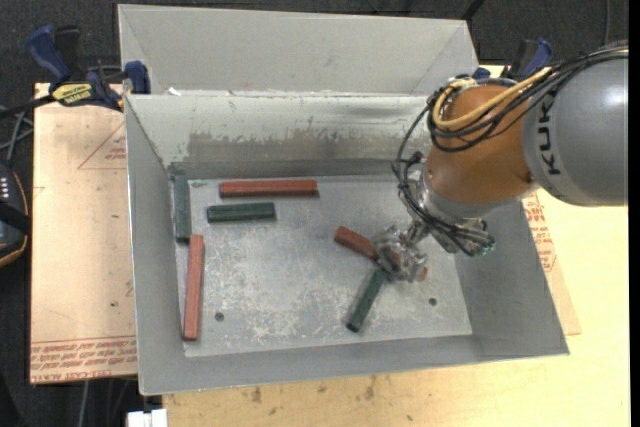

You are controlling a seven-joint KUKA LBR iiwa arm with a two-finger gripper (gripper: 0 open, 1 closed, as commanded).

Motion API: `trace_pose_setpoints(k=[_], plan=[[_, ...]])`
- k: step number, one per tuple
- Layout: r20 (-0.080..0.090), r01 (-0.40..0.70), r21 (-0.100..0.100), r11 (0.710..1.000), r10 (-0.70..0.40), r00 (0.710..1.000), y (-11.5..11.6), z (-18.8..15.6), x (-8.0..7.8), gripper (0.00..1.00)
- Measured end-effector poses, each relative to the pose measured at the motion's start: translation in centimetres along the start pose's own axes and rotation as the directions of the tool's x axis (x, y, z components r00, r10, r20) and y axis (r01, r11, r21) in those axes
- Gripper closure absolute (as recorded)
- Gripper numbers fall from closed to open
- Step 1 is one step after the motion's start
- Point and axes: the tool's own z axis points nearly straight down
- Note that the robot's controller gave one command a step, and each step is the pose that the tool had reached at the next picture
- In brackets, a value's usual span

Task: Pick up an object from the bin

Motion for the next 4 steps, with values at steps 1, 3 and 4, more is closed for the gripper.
trace_pose_setpoints(k=[1, 3, 4], plan=[[0.005, 0.112, 0.002, 0.994, -0.112, 0.994, -0.3, -1.1, -1.2, 1.0], [0.003, 0.139, 0.001, 0.99, -0.139, 0.99, -0.5, 1.3, 3.1, 0.0], [-0.002, 0.254, -0.001, 0.967, -0.254, 0.967, 0.7, -0.2, 1.4, 0.0]])
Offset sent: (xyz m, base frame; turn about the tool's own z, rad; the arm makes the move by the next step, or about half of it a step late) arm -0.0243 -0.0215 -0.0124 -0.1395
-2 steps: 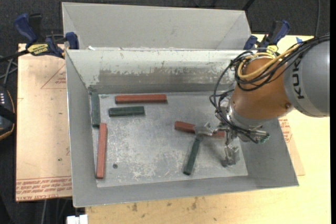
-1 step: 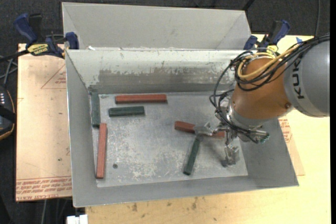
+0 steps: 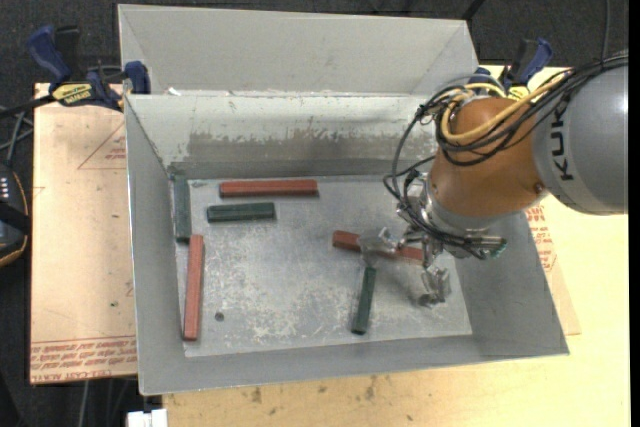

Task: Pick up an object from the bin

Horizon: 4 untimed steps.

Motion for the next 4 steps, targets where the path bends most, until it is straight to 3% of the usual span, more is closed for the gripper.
trace_pose_setpoints(k=[1, 3, 4], plan=[[0.003, 0.165, 0.001, 0.986, -0.165, 0.986, 5.2, 1.3, -2.6, 1.0], [0.002, 0.164, -0.002, 0.986, -0.164, 0.986, 5.3, 1.0, -2.5, 1.0], [0.006, 0.293, 0.008, 0.956, -0.293, 0.956, 7.6, -2.4, -1.0, 1.0]])
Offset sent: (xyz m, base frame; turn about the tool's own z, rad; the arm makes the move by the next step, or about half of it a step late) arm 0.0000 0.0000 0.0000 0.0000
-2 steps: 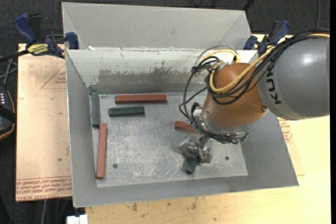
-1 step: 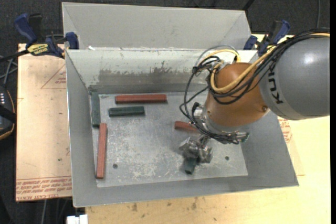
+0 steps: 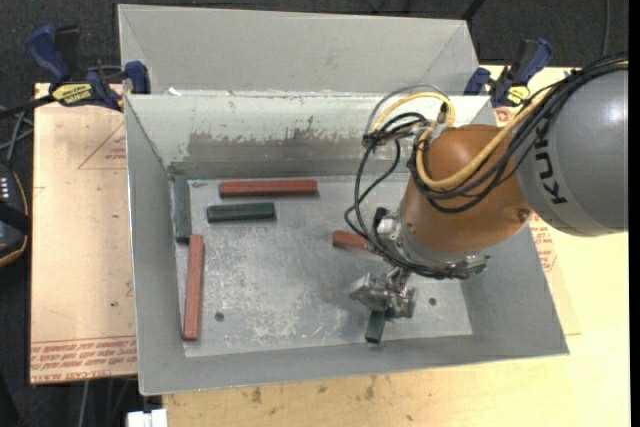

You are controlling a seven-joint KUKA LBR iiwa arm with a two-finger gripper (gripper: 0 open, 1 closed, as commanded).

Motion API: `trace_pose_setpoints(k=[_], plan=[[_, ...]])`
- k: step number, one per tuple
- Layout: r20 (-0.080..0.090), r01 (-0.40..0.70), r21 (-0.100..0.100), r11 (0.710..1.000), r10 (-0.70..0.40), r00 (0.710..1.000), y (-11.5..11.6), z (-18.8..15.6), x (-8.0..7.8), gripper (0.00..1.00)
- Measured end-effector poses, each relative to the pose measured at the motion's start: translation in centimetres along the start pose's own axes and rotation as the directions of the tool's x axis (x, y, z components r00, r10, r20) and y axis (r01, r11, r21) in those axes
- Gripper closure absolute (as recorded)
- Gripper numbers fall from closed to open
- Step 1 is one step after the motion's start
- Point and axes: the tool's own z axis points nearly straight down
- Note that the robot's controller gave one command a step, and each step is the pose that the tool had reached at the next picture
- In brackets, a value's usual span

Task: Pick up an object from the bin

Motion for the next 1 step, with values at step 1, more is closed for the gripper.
trace_pose_setpoints(k=[1], plan=[[-0.001, -0.019, -0.004, 1.0, 0.019, 1.0, -1.26, -10.98, -1.63, 1.0]])
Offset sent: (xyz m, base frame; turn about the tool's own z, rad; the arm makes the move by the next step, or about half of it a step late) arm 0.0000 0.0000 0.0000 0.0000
